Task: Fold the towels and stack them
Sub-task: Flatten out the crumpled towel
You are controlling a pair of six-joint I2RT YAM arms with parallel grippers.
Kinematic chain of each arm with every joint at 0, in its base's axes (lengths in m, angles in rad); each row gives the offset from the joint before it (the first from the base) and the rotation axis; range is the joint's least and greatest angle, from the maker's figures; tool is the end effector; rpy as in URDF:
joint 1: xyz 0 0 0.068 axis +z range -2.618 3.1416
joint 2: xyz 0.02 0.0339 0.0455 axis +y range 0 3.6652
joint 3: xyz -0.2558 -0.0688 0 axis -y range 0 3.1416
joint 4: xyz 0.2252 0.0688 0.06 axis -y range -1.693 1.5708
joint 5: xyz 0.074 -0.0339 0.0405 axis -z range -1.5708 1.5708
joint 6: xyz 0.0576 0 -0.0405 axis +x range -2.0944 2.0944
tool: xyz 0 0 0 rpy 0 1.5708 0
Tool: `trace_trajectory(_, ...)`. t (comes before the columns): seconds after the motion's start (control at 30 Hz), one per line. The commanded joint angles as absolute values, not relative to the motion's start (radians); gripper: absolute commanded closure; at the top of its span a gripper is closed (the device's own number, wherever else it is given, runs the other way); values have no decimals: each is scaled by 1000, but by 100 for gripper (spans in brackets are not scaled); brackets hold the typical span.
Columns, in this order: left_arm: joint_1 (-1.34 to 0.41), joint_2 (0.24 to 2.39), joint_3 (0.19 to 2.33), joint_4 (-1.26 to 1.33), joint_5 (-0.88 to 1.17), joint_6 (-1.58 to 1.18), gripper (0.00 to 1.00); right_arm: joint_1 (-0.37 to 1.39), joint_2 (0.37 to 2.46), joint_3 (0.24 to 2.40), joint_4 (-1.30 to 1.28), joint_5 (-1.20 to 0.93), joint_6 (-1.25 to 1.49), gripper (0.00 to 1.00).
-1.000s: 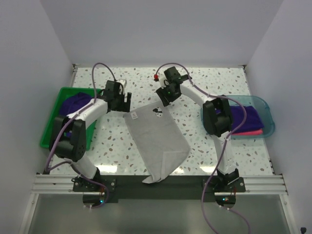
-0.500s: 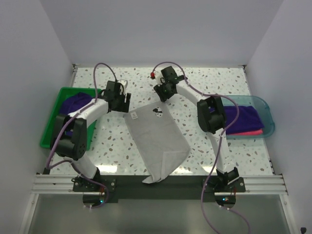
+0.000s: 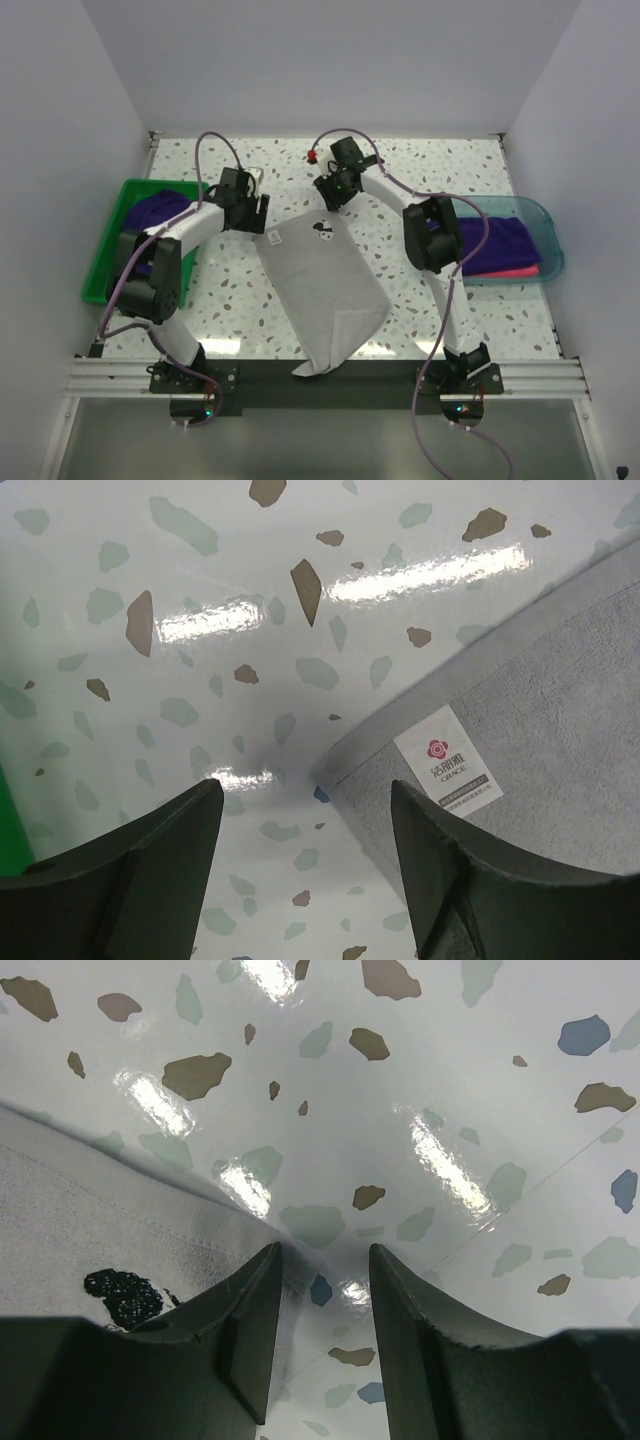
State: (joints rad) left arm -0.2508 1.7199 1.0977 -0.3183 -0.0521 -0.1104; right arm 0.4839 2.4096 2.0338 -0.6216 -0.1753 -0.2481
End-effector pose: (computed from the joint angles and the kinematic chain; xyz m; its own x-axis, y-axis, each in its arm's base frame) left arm 0.3432 -0.0848 0.1777 -0.8018 0.0918 -0.5904 0.1306 0.9912 -0.0231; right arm 0.4492 0.2474 0.1478 -0.5878 -0.5821 -0.5619 -0.7079 0.7063 0.0088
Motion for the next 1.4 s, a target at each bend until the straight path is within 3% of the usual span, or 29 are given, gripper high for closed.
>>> trace_trajectory(0.0, -253, 1729, 1114, -322, -35, -98, 27, 486, 2387, 1987, -638, -213, -259, 56)
trace_trajectory(0.27, -262, 1741, 1120, -347, -38, -98, 27, 485, 2414, 1999, -673, -155, -259, 74)
trace_trajectory(0.43, -273, 1758, 1138, -365, -40, -95, 27, 477, 2405, 1973, -664, -144, -249, 100)
trace_trajectory(0.63, -278, 1809, 1172, -376, -40, -109, 28, 468, 2393, 1968, -649, -133, -245, 100)
trace_trajectory(0.9, -281, 1864, 1198, -371, -40, -135, 50, 468, 2385, 1941, -638, -137, -241, 100)
trace_trajectory(1.2, -318, 1931, 1183, -390, -86, -158, 55, 468, 2378, 1933, -638, -130, -241, 100)
trace_trajectory(1.37, -318, 1968, 1184, -410, -87, -173, 76, 465, 2370, 1924, -640, -127, -242, 100)
